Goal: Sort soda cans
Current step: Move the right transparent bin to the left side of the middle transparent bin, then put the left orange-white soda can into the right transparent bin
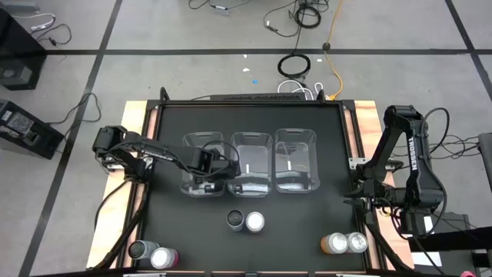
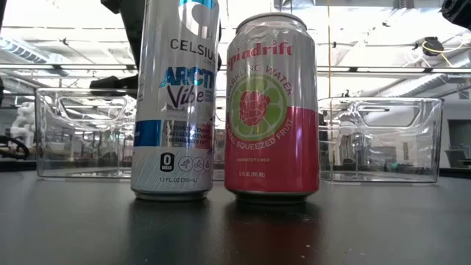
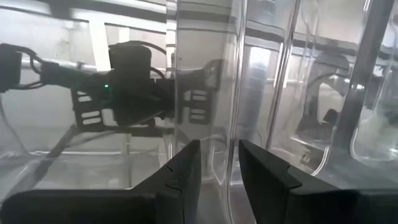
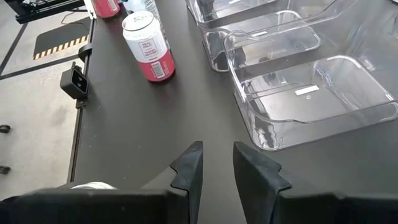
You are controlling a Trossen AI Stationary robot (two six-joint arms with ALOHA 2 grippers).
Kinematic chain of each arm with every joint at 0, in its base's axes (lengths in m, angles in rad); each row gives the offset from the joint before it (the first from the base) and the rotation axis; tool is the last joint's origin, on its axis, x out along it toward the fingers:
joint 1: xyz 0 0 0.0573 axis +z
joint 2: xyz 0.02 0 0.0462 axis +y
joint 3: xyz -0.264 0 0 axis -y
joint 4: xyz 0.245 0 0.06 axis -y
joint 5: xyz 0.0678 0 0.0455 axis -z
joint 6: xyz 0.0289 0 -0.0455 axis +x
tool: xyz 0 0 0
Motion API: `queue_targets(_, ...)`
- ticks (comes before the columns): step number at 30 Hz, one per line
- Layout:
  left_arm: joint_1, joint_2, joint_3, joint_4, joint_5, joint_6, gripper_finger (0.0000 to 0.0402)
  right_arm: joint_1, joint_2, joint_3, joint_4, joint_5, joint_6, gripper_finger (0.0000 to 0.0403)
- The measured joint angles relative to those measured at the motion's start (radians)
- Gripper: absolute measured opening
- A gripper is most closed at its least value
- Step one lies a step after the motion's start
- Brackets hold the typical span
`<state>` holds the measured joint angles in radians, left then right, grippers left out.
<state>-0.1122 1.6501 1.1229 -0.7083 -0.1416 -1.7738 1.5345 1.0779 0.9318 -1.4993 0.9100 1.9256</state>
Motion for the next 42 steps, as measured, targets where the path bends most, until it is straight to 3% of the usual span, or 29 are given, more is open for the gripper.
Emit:
queue_targets(16,-0.017,-0.067,0.000,0.008,0.016,0.037,0.0121,0.000,0.000,0.000,-0.009,0.000,0.000,0.0082)
queue_targets(26,-0.020,-0.210,0.002,0.012,0.019,0.292,0.0121,-0.001,0.000,0.000,-0.012,-0.001,-0.001,0.0082)
queue_targets(34,-0.026,-0.231,0.002,0.012,0.036,0.298,0.0121,-0.002,0.000,0.000,0.002,-0.090,-0.015,0.0082)
queue_targets(37,-0.023,-0.231,0.002,0.026,-0.012,0.413,0.0121,-0.002,0.000,0.000,0.006,-0.100,0.014,0.0082)
queue_targets(42,-0.029,-0.242,0.002,0.152,-0.058,0.752,0.0121,-0.027,0.000,0.000,0.013,-0.102,0.108,0.0082)
